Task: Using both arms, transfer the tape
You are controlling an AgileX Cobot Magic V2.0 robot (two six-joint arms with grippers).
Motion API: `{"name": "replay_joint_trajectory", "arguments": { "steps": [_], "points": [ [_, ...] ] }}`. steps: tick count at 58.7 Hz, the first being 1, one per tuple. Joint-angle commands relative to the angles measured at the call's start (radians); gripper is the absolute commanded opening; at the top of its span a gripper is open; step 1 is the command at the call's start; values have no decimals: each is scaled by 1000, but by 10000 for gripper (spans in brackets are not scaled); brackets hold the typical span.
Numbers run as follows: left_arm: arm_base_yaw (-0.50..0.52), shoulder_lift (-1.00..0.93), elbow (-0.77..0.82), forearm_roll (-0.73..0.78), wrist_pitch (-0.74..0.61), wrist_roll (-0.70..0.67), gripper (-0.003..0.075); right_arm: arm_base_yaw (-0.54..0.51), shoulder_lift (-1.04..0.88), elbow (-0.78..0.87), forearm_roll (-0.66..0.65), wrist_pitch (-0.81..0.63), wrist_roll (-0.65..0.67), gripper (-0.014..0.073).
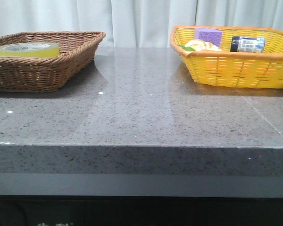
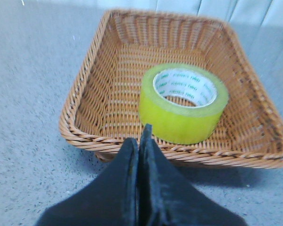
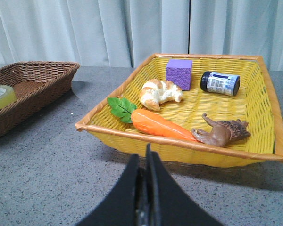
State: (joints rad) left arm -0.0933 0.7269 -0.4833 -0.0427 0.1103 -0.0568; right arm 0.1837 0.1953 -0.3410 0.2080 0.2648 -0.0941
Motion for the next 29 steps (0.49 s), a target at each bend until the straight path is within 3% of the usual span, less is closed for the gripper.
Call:
{"name": "replay_joint_trajectory", "arguments": {
  "steps": [1, 18, 29],
  "points": [
    [-1, -125, 33, -1, -122, -2, -20, -6, 8, -24, -6, -85, -6, -69],
    [-1, -454, 133, -3, 48, -2, -20, -6, 8, -24, -6, -85, -6, -69],
    [-1, -538, 134, -3, 103, -2, -20, -6, 8, -24, -6, -85, -6, -69]
  ]
}}
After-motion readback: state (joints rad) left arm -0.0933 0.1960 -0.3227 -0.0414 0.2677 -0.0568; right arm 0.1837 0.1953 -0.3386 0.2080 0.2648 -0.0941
